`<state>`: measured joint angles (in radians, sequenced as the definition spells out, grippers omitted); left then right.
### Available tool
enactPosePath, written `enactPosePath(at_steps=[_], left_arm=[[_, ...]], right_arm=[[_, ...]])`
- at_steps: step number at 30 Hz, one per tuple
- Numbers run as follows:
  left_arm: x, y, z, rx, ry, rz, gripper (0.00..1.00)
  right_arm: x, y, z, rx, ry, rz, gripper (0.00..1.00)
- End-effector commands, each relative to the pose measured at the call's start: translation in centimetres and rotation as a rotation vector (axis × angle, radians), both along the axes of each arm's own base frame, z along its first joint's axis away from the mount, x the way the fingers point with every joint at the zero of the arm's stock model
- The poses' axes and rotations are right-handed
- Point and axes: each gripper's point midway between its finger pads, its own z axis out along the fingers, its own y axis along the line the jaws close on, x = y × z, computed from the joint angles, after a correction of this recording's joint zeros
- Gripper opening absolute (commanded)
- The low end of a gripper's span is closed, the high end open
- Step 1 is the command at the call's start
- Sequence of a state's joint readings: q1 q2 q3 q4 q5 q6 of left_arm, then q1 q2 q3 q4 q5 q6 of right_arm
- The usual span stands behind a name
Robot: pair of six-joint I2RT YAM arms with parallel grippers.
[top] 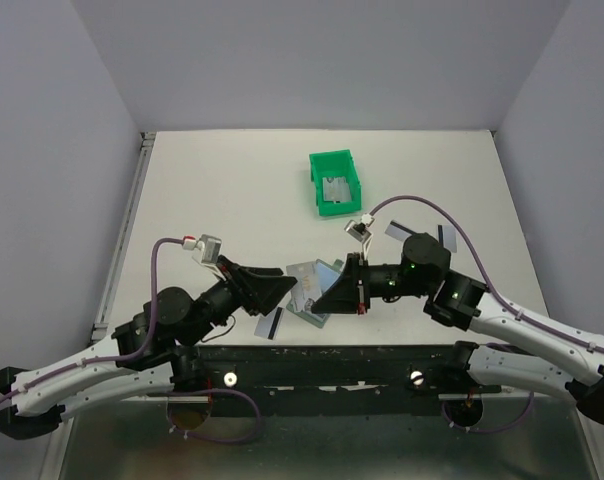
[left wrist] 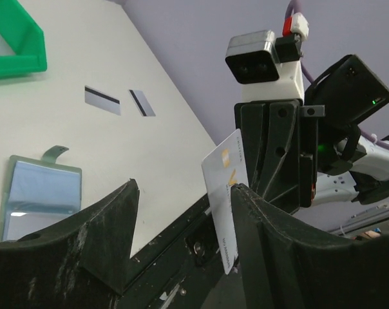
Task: Put the credit cards into the card holder
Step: Insert the credit card into the card holder.
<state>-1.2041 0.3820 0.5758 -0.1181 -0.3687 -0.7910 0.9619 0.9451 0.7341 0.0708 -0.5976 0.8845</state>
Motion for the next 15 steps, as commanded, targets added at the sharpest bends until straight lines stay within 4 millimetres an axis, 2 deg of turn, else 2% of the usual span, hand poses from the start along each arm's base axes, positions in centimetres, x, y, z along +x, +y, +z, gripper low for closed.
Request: enactPosePath(at_steps=[1,6,15], left_arm=[[-1.2,-1.6,1.0,-0.024,-0.039,-0.101,0.66],[-2.0,-1.9,2.2,-0.076,-0.066,-0.146,0.52],[-3.2,-3.6,2.3,-0.093,-0.066,-0.240,0.43]], right_arm=[[-1.2,-0.4,1.5,0.067,-0.020,0.060,0.01],[-1.1,-0.6,1.5,0.070,-0.022,0.046,0.01],[-1.0,-0.8,1.6,0.076,-0.024,0.035,0.01]])
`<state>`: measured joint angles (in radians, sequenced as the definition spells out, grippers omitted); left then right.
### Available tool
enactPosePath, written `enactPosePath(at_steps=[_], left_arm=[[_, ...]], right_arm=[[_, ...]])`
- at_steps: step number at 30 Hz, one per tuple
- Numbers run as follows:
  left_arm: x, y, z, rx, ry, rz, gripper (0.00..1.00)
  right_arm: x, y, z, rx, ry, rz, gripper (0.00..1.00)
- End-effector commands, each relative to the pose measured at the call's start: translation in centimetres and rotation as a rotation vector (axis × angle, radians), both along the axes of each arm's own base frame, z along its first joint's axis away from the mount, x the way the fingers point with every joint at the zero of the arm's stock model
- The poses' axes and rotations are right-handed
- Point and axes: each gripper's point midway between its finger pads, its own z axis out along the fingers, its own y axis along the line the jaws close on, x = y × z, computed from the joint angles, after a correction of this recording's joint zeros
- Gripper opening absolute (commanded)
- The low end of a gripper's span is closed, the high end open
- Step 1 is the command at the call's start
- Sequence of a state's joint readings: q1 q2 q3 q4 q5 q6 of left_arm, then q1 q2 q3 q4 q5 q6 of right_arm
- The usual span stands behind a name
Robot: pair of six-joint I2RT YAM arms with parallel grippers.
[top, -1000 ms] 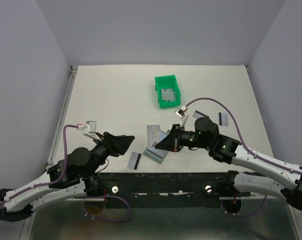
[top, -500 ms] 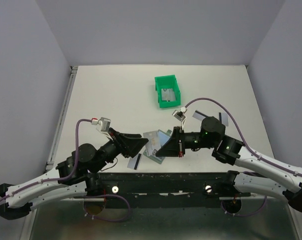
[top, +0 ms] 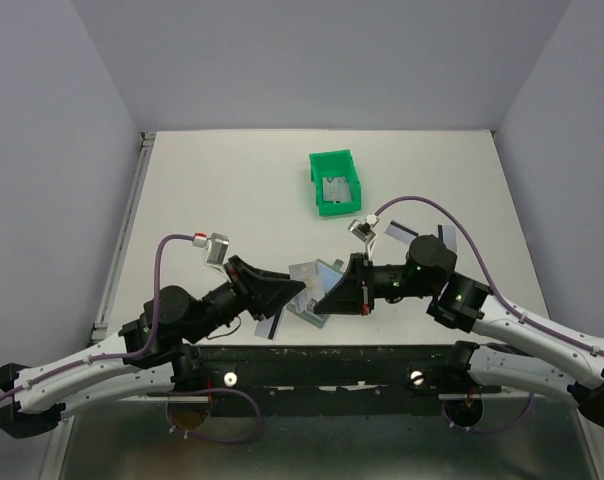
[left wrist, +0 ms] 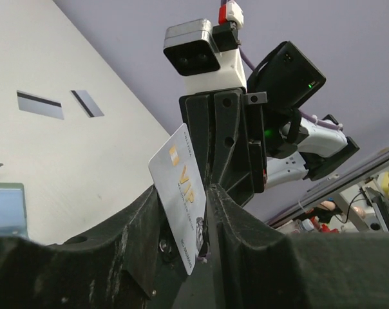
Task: Put the credit cards into the card holder
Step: Insert the credit card into the card holder.
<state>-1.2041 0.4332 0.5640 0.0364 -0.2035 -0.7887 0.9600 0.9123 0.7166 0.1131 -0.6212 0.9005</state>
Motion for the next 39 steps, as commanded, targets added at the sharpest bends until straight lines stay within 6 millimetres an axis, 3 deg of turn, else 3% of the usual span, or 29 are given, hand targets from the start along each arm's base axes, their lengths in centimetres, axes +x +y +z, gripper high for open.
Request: enactPosePath(at_steps=[1,3,9,11,16,19,23,33,39], left_arm=[[-1.1,-1.2,0.2,-0.014,-0.017,-0.082,0.41],[-1.0,-1.4,0.1,-0.011,-0.012,-0.082,0.36],[-1.1,-1.3,0.3,-0.015,-0.021,-0.083,0.08],[-1.1,-1.3,0.1,-0.010,-0.017,-0.085,0.00],[-1.3,-1.2,0.0,-0.021,-0.004,-0.089,0.00],[-1.4,-1.2,-0.3,-0.019,0.004,-0.096,0.00],[-1.7,-1.7,-0.4,-0.024,0.008,-0.122,0.00],[-2.6,-2.6,1.1,-0.083,-0.017,-0.188,0.00],[-2.8,-2.8,0.8,-0.082,-0.010,-0.201,0.00]], right_arm=[[-0.3,-0.4,0.6,0.028,-0.011,0.012,0.00],[-0.3,-0.4,0.6,0.030,-0.014,0.011,0.01],[-0.1,-0.6,0.7,0.034,-0.025,-0.003,0.01],[0.0,-0.7,0.7,0.031,-0.040,-0.011,0.09],[1.2,-1.9,0.7,0.019,-0.114,-0.114,0.43],[1.8,-2.8,1.1,0.030,-0.154,-0.178,0.54],[2.2,-3.3,1.8,0.047,-0.181,-0.211,0.55],[2.7,-2.8,0.9,0.015,-0.164,-0.215,0.55],[2.6,-2.9,1.2,0.024,-0.171,-0.211,0.52]])
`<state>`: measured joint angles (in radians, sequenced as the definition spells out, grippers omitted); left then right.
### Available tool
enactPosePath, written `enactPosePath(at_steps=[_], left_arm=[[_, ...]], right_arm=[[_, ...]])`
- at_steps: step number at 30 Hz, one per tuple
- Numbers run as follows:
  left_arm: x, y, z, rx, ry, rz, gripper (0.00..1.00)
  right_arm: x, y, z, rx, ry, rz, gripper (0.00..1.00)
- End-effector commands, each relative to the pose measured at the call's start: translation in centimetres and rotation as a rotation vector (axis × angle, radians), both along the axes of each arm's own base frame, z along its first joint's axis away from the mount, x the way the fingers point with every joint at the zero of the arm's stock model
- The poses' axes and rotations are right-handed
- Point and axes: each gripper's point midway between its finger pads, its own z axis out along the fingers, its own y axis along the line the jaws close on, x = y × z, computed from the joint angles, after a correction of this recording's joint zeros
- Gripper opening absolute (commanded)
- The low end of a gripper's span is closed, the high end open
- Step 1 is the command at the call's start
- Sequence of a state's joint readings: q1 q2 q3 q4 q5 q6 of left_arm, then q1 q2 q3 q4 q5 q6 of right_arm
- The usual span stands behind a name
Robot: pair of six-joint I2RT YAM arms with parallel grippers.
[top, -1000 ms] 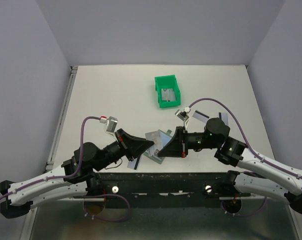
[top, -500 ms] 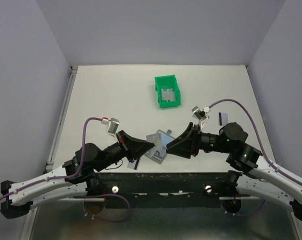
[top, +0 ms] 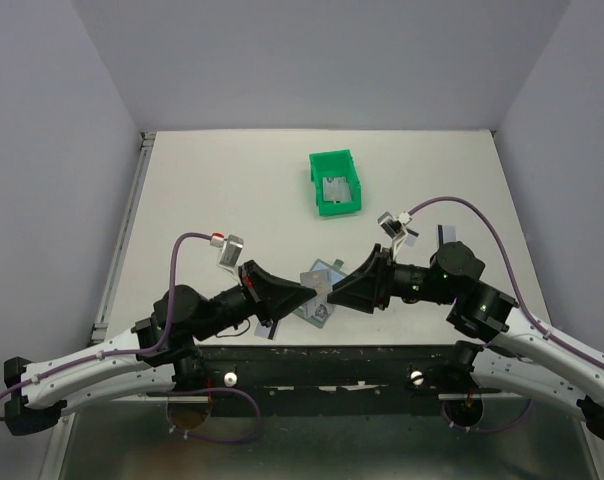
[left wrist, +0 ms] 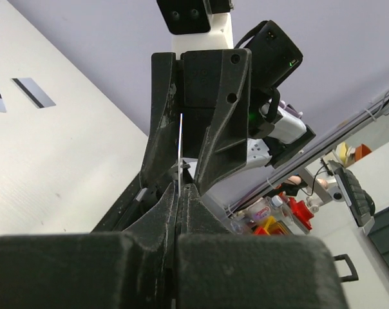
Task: Put the credit cards into the card holder
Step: Insert the credit card into the card holder.
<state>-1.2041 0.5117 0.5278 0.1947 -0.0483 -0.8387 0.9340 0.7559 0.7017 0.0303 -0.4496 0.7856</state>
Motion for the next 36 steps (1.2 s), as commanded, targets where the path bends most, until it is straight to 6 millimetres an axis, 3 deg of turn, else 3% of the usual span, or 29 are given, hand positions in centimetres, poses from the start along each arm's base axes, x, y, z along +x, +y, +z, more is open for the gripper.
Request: enactPosePath(at_steps=[1,14,18,21,26,29,32,36], left_arm=[[-0.6,-0.4,0.3,-0.024,-0.006,-0.042,0.00],[-0.4,-1.0,0.1,-0.010,0.002,-0.046,0.00],[-0.5,-1.1,-0.1,-0.002,0.007,-0.048,0.01],[-0.2,-1.0,-0.5,0.011,0.015,-0.034,0.12],[0.9,0.2,-2.1,0.050,0.066,0.052,0.36],[2.4,1.6,-4.6,0.112,0.147,0.155,0.38],[3.9,2.9,-8.9,0.238,0.262,0.273,0.38],[4.2,3.2,-13.0,0.344,0.366,0.319,0.38]], right_arm=[[0.3,-0.2,-0.2,-0.003,-0.016,-0.017,0.50],[0.1,-0.1,0.5,0.025,-0.021,-0.005,0.39],[0.2,-0.1,0.3,0.016,-0.014,-0.008,0.20],[0.8,-0.2,-0.3,-0.017,0.000,-0.046,0.03],[3.1,-2.3,-3.5,-0.207,0.028,-0.217,0.00],[4.9,-4.1,-6.4,-0.380,0.057,-0.335,0.00],[6.8,-5.9,-9.8,-0.561,0.080,-0.451,0.00],[8.8,-7.3,-13.4,-0.738,0.030,-0.524,0.00]])
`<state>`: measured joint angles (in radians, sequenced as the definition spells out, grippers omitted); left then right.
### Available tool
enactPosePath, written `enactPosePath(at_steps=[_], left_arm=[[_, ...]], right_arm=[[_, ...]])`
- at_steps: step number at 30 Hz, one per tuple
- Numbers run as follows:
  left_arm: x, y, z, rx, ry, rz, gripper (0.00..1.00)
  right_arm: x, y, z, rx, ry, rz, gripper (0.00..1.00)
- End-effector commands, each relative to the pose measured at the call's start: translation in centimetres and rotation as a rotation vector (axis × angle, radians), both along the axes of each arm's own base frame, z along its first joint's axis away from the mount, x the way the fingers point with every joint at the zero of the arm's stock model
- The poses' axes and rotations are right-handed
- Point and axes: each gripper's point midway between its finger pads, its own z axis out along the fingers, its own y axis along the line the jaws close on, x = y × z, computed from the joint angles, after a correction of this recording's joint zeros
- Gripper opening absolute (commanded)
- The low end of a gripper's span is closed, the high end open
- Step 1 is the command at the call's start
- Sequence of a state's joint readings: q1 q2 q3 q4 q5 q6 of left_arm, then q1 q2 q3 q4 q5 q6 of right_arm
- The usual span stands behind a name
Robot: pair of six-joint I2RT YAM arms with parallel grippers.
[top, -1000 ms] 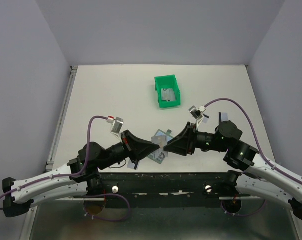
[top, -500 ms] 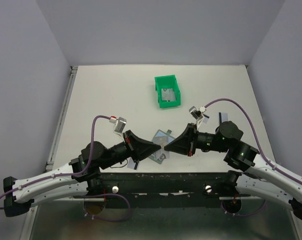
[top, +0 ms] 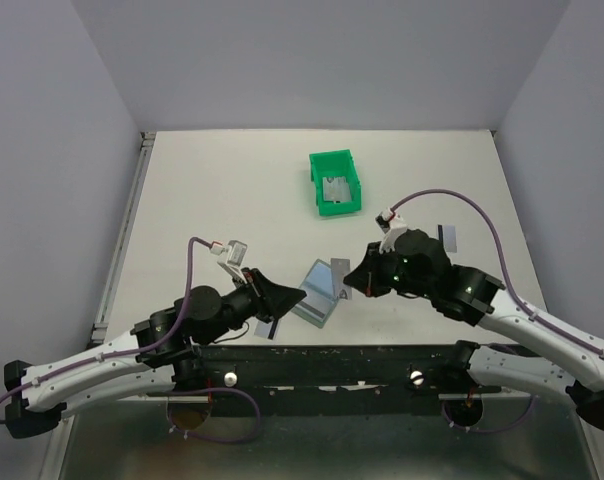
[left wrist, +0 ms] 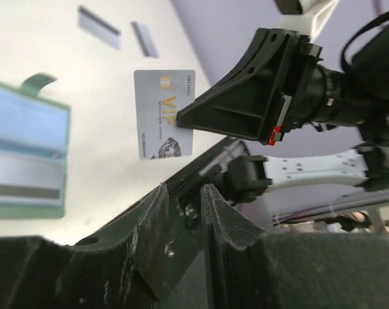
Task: Put the credit cards into the card holder
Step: Insert the credit card into the card holder.
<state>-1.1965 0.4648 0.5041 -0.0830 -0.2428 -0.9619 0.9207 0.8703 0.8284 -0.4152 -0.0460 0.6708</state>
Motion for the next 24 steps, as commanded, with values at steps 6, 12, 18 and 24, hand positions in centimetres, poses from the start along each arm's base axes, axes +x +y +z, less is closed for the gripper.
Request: enactPosePath(at_steps=[6,12,18,24], left_arm=[[0.7,-0.1,-12.8,0.222,0.293,0.098,0.25],[0.5,0.2,-18.4,0.287,0.398,0.137,0.03],[0.9,-0.2,-21.2,0.339,0.445,0.154,0.00],[0.5,-1.2,-22.9,0.359,0.492,0.128,0.00]], right_arm=[[4.8,-5.1,-6.8,-0.458,-0.102,-0.168,0.00],[5.0,-4.2,-7.8,-0.472,-0.085,-0.117,0.00],[6.2,-4.0,-8.7,-0.480,-0.060,-0.124,0.00],[9.2,-0.5,-7.2,-0.428,-0.090,-0.018,0.00]])
